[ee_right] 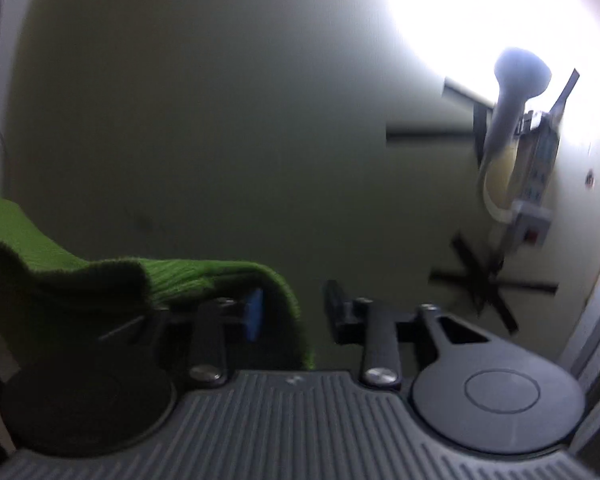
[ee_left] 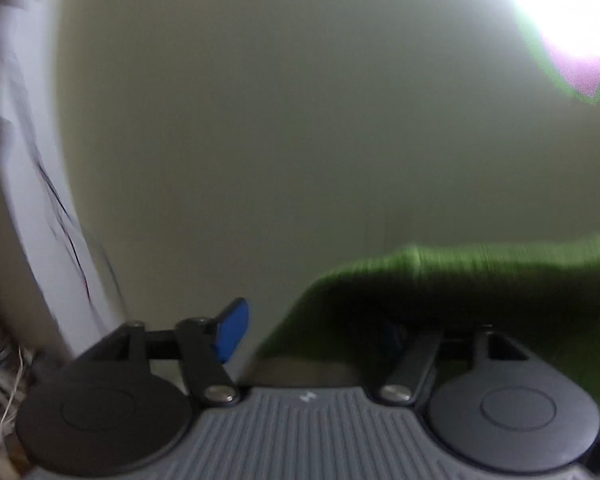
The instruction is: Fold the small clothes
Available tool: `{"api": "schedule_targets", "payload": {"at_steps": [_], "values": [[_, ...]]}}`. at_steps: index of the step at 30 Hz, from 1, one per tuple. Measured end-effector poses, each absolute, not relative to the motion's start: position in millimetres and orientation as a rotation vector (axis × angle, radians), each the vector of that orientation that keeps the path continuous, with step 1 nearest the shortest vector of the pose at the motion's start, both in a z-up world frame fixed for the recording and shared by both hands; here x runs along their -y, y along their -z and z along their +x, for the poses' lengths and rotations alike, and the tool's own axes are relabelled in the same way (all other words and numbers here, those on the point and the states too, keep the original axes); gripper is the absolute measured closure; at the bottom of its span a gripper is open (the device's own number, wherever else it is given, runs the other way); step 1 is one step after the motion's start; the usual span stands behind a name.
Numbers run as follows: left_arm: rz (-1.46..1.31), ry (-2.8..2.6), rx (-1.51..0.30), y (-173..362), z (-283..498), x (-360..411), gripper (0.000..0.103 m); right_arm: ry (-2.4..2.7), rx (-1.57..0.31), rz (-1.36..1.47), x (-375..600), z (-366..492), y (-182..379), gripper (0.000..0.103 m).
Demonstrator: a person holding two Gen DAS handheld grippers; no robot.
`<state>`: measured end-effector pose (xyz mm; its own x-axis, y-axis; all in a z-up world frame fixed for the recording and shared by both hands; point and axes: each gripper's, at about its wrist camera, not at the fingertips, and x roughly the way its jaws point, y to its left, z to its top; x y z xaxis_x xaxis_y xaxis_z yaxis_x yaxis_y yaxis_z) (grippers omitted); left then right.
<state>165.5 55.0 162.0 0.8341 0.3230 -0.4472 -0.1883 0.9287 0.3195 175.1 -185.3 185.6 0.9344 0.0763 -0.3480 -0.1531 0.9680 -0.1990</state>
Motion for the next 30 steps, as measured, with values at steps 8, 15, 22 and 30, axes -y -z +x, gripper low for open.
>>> {"api": "schedule_targets", "payload": {"at_steps": [8,15,22,30], "values": [[0.252,-0.194,-0.689,-60,115,-109,0.054,-0.181,-0.572,-0.154,242,157,-69,0.050],[0.144,-0.097,-0.746,-48,50,-138,0.048,-0.225,-0.670,-0.010,277,98,-31,0.023],[0.169,-0.063,-0.730,-40,14,-114,0.048,0.099,-0.576,-0.208,300,94,-32,0.091],[0.106,0.009,-0.836,-28,-23,-117,0.048,-0.036,-0.536,0.080,324,55,-70,0.048]]}}
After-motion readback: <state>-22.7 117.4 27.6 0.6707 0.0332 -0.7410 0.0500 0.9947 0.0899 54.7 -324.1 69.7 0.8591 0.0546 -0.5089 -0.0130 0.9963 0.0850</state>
